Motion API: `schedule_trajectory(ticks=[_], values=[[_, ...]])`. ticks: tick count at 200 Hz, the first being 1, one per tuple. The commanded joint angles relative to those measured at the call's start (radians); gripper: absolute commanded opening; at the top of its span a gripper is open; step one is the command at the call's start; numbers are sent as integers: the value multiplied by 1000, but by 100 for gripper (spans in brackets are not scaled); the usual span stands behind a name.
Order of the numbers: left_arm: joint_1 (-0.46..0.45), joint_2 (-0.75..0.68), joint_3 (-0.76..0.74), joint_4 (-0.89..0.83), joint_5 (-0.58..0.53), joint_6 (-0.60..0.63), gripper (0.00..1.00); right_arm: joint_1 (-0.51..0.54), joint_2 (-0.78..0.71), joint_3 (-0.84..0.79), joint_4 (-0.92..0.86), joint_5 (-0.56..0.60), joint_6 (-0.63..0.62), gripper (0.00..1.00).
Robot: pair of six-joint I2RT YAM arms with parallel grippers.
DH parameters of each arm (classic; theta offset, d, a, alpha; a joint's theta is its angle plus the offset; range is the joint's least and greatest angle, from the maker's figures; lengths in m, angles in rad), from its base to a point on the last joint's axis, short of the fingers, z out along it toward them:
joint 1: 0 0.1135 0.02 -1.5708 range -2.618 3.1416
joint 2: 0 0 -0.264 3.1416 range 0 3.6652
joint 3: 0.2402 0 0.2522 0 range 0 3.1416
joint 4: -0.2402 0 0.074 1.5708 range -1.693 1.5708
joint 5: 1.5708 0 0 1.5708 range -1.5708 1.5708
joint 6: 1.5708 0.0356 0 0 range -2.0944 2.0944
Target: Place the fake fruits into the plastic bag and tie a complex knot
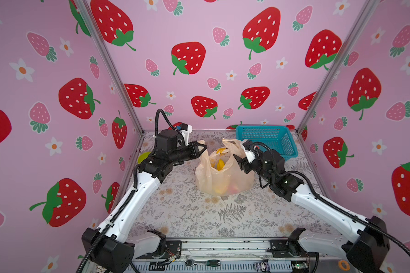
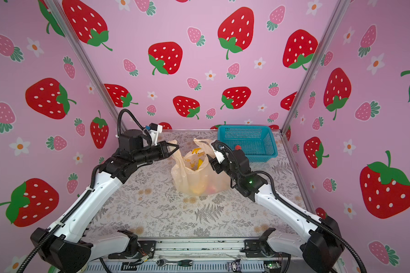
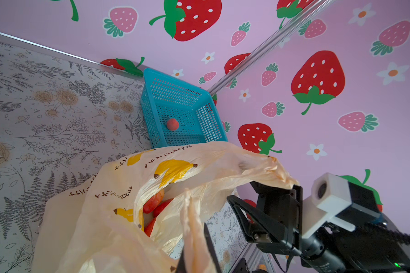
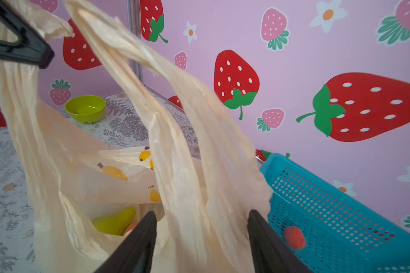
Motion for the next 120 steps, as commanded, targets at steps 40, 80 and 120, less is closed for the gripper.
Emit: schedule_trajectory(ticks=[40, 80, 120], values=[[6, 4, 46, -1, 7, 21, 0, 0, 32, -58, 123, 31, 35, 35], [7, -6, 49, -25, -36, 70, 0, -22, -38, -102, 106, -74, 23, 4], [8, -48, 42, -68, -155, 252, 42, -84, -87, -157, 140, -366, 106, 0]])
